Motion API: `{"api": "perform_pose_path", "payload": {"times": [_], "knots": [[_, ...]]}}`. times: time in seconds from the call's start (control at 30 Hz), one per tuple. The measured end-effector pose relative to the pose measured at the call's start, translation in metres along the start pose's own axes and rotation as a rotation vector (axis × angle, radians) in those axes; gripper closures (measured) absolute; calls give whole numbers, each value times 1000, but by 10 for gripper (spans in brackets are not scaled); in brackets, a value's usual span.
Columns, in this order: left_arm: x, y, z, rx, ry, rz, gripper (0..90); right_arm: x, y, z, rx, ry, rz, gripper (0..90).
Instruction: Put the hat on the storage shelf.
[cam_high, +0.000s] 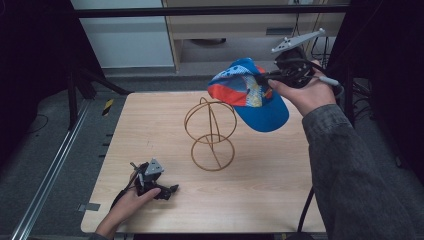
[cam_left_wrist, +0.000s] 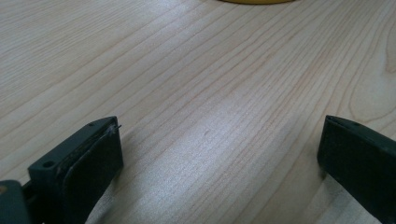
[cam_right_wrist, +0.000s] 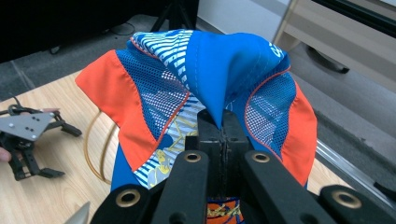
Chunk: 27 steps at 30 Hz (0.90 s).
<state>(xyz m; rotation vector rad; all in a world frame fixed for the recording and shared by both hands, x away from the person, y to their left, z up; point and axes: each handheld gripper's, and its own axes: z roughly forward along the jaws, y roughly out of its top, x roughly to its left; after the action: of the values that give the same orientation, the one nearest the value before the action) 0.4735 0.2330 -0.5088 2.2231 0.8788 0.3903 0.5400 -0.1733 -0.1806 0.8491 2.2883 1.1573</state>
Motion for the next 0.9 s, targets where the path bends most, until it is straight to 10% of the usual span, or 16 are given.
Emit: {"api": "perform_pose_path", "payload": {"times": [0.9], "knots": [[1,0,0,0,-7,5,0,43,49,82,101,92,-86,899]]}}
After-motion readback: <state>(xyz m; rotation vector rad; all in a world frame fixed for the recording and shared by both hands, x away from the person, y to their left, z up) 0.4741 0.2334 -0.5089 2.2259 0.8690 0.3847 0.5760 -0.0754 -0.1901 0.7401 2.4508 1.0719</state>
